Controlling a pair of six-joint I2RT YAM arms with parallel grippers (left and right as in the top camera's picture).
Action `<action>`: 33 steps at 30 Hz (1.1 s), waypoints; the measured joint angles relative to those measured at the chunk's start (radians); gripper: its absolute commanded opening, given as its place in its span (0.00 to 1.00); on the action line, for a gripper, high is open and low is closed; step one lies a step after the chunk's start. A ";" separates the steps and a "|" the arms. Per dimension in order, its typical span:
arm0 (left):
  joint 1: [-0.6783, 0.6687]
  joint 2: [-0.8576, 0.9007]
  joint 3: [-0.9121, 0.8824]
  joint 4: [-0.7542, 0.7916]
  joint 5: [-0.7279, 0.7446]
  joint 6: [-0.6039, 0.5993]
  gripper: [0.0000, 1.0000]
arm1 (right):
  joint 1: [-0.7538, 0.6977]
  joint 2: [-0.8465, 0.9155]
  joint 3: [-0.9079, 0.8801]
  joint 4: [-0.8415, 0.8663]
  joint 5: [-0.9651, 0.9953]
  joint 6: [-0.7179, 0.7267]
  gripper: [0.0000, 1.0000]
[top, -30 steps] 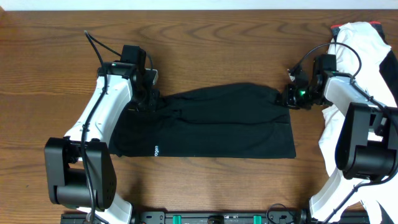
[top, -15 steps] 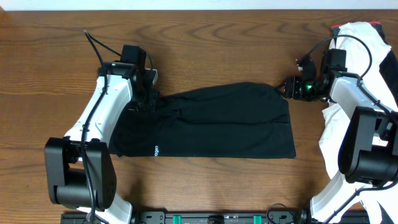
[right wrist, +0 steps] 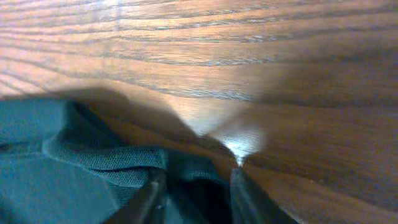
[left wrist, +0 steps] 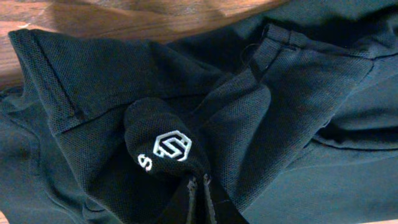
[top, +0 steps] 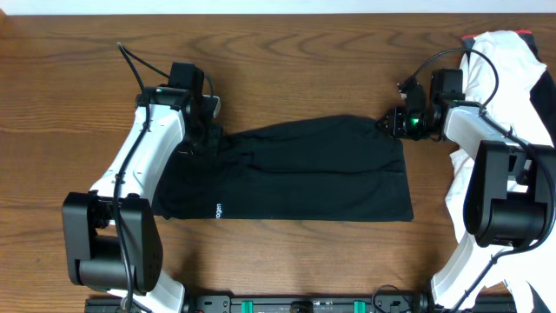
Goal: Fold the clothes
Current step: 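Fold the top edge down toward the bottom edge with both grippers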
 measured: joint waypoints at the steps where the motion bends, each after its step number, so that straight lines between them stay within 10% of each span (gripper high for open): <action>1: 0.000 0.000 0.000 0.000 0.000 0.000 0.06 | 0.000 0.000 0.000 -0.001 0.003 0.001 0.09; 33: 0.000 -0.001 0.000 -0.013 0.000 0.000 0.06 | 0.000 -0.195 0.028 -0.218 -0.050 -0.002 0.01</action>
